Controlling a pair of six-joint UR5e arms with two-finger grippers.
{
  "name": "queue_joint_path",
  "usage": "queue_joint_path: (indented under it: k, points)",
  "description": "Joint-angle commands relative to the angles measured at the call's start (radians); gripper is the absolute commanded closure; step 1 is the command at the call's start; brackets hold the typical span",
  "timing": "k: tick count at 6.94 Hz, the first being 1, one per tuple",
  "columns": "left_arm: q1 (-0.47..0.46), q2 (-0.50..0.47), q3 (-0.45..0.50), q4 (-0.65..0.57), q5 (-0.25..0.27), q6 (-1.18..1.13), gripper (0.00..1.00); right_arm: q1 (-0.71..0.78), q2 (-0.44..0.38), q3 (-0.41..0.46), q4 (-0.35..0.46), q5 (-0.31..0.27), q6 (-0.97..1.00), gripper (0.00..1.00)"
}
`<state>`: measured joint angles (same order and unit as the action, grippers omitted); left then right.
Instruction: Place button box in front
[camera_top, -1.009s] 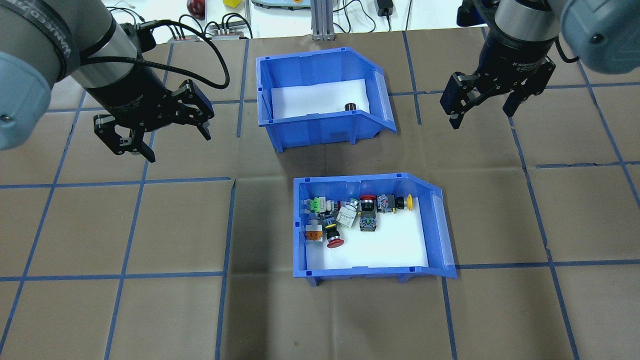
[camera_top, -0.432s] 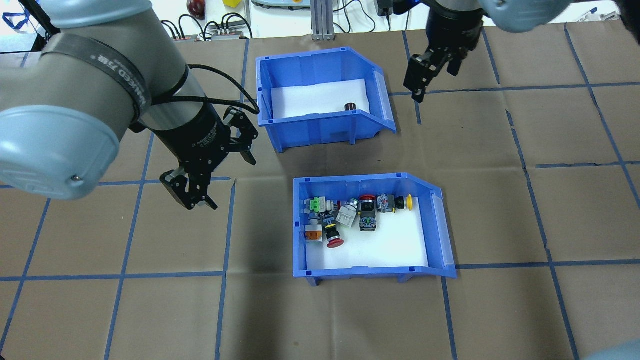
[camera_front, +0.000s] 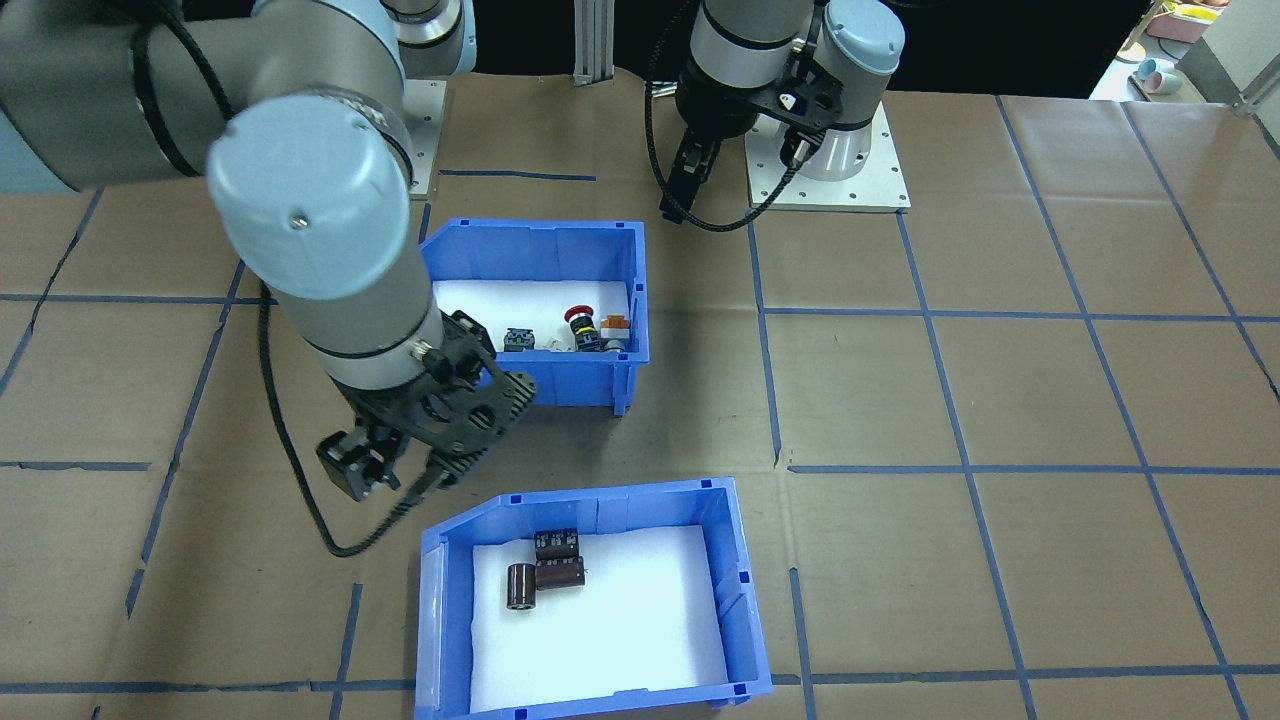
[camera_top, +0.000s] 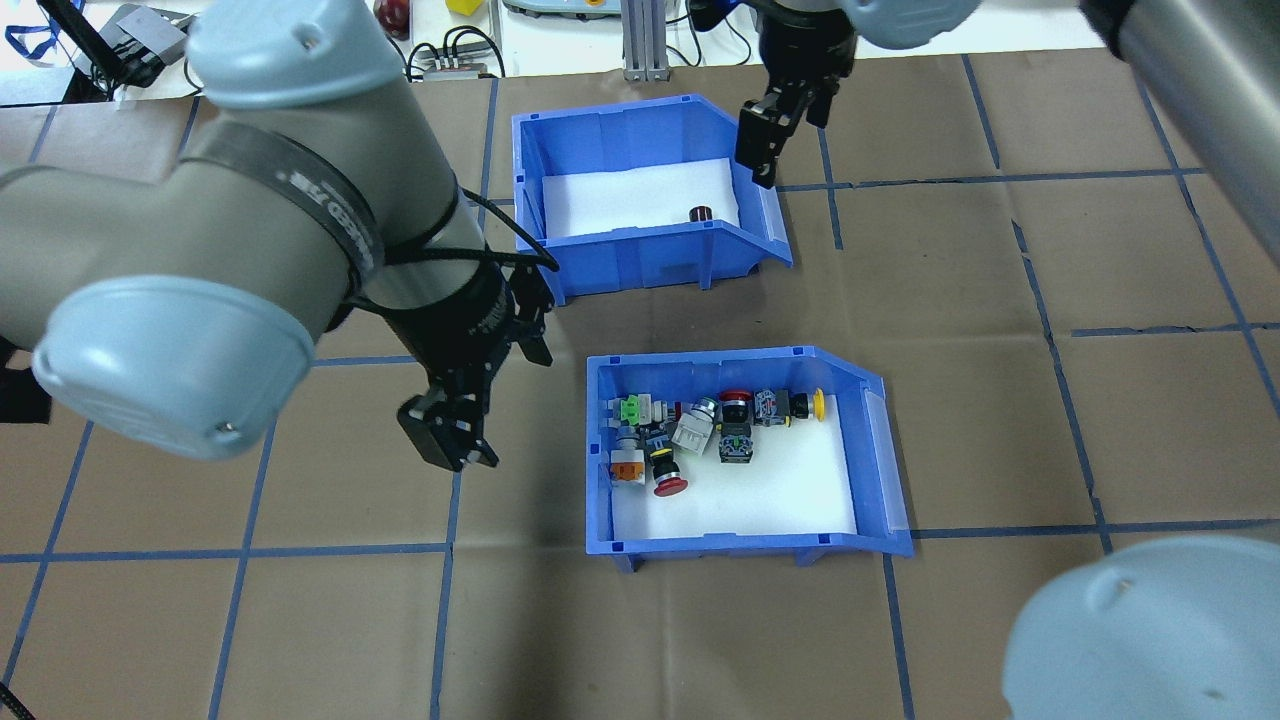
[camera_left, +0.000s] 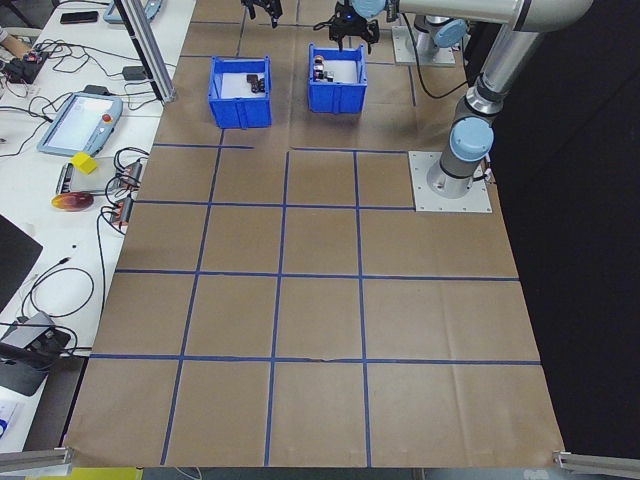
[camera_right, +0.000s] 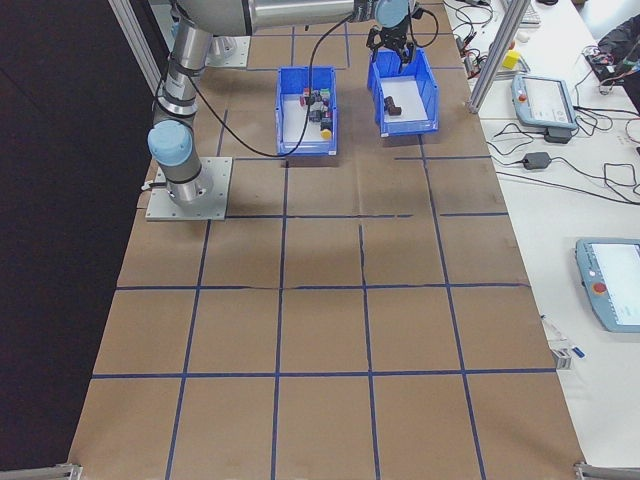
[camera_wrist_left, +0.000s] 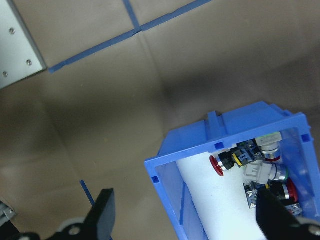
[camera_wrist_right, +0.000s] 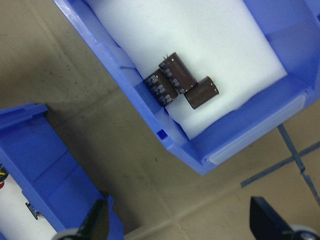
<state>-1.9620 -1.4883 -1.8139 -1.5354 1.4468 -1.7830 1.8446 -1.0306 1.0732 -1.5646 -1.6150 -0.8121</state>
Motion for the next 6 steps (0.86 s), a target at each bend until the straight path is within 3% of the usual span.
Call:
queue_joint_path:
  k: [1,2,3,5,6]
  points:
    - [-0.075,-0.006,-0.12,0.22,-0.009,-0.248,0.03,0.062,0.043,-0.021,-0.006,-0.017,-0.149,0.0]
    - [-0.086,0.015,-0.158,0.233,-0.031,-0.248,0.03,0.073,0.044,-0.019,-0.008,-0.013,-0.238,0.0]
    - [-0.086,0.02,-0.203,0.242,-0.099,-0.256,0.03,0.109,0.049,-0.01,-0.011,-0.017,-0.295,0.0]
    - [-0.084,0.0,-0.321,0.466,-0.106,-0.248,0.03,0.152,0.114,-0.007,-0.179,-0.019,-0.321,0.0]
    - [-0.086,-0.007,-0.35,0.504,-0.121,-0.251,0.03,0.157,0.133,-0.003,-0.195,-0.019,-0.338,0.0]
